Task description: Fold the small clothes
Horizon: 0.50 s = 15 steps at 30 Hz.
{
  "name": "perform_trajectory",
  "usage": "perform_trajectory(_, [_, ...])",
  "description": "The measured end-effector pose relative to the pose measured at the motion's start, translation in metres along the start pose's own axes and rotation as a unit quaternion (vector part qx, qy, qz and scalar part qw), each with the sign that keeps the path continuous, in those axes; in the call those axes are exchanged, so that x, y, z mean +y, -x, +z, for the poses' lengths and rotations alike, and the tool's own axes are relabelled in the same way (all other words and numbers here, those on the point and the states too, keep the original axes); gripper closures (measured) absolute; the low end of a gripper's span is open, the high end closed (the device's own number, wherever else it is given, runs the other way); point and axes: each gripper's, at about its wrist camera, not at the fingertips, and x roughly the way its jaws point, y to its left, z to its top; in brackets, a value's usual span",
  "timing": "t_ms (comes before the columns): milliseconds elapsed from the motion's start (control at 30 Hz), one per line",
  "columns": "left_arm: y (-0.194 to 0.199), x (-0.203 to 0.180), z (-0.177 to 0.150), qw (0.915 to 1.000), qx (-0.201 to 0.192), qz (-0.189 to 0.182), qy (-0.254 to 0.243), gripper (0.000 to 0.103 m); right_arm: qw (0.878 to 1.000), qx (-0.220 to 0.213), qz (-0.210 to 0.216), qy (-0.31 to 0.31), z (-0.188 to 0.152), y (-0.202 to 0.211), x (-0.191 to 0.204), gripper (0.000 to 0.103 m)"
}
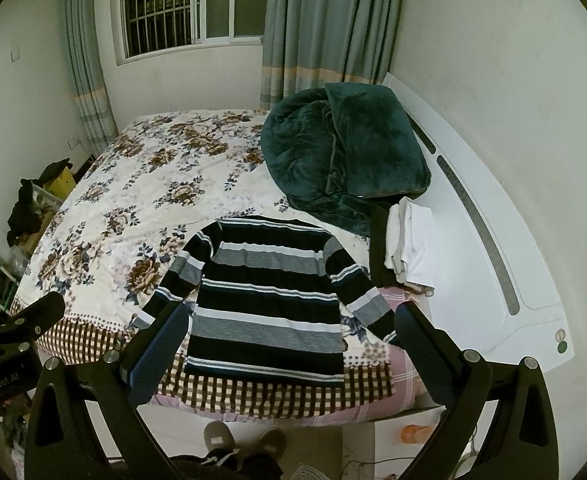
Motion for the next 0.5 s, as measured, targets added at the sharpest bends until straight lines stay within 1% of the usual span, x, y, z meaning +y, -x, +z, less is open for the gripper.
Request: perform_trajectory(500, [0.0003, 0.0036, 0.0032, 1.0000, -0.003, 0.000, 0.001, 0.000, 1.000, -0.003, 0.001, -0.001, 0.0028, 0.0036, 0.0012, 0.000])
